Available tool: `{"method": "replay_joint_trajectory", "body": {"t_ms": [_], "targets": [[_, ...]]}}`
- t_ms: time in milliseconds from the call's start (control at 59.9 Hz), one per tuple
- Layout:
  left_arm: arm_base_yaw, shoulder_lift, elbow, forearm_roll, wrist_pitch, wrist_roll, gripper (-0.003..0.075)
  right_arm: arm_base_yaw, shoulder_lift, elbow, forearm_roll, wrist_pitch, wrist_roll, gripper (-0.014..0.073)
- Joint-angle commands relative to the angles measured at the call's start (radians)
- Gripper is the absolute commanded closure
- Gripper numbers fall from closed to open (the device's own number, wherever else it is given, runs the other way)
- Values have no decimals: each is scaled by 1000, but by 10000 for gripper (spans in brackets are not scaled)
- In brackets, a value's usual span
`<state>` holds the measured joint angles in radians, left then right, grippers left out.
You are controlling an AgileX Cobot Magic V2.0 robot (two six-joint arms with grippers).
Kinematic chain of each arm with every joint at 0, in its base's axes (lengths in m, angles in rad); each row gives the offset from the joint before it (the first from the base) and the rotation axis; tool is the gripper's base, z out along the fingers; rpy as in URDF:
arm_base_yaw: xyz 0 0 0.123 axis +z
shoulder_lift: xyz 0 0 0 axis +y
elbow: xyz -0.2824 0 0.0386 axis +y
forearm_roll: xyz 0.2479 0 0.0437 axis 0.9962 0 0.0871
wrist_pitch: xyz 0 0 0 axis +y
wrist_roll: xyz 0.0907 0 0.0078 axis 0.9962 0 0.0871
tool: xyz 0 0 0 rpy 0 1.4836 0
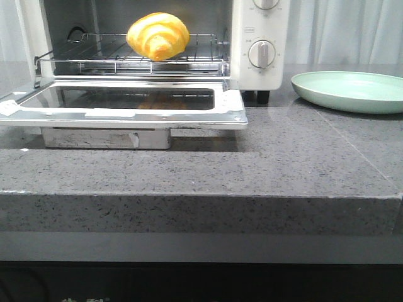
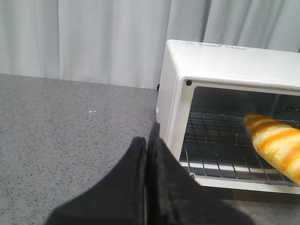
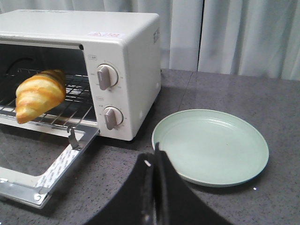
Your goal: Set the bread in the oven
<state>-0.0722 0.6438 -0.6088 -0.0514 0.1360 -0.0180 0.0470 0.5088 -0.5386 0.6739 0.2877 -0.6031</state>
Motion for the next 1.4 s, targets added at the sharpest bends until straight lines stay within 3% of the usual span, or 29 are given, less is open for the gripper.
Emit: {"method": "replay_joint_trajectory", "body": {"t_ms": [0, 250, 851, 1018, 1385], "targets": [[1, -3, -27, -8, -75, -10, 741, -8, -43, -8, 8, -21, -8, 660], [1, -3, -27, -8, -75, -10, 741, -8, -57, -7, 12, 98, -8, 660], [1, -17, -11, -4, -75, -8, 741, -8, -57, -7, 12, 122, -8, 660], [1, -153, 116, 3, -71, -8, 741, -8, -57, -7, 12, 122, -8, 660], [1, -641, 500, 3, -55, -8, 741, -8, -57, -7, 12, 123, -8, 660]]}}
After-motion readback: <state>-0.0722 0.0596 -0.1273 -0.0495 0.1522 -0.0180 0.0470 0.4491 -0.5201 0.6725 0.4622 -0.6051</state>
